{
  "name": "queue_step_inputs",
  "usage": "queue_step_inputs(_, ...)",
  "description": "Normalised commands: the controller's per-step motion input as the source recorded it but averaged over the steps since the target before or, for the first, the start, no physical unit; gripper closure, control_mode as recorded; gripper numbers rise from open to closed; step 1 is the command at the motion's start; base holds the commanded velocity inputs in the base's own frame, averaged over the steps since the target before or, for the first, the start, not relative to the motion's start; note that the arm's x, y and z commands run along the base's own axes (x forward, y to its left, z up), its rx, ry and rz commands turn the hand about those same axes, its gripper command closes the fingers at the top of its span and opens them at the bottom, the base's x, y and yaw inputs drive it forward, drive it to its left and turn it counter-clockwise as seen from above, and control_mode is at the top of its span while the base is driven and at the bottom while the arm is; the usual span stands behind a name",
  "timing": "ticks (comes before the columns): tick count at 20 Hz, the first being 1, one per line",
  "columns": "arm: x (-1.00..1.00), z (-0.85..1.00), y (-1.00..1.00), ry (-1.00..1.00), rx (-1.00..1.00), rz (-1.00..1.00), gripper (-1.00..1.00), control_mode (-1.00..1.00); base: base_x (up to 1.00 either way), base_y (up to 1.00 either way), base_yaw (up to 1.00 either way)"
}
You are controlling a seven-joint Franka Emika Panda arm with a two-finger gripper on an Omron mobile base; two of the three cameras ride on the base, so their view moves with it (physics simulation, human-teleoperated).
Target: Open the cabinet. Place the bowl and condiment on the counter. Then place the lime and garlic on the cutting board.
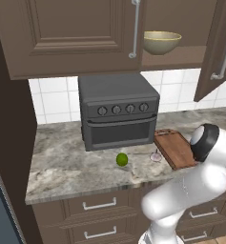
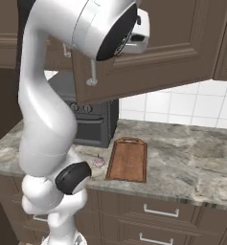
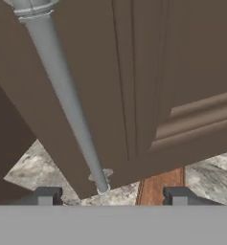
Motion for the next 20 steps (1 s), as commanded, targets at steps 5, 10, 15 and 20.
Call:
queue_step_inputs(5,-0.93,-0.16,-0.48,-0.13,0.0,0.12,-1.0,-1.0,0.0,0.0,0.0)
queue_step_inputs(10,-0.97,-0.27,-0.25,-0.11,-0.01,0.11,-1.0,-1.0,0.0,0.0,0.0)
queue_step_inputs(15,-0.96,-0.51,0.0,-0.08,-0.15,0.09,-1.0,-1.0,0.0,0.0,0.0)
queue_step_inputs(20,-0.94,-0.78,0.28,-0.03,-0.29,0.07,-1.0,-1.0,0.0,0.0,0.0)
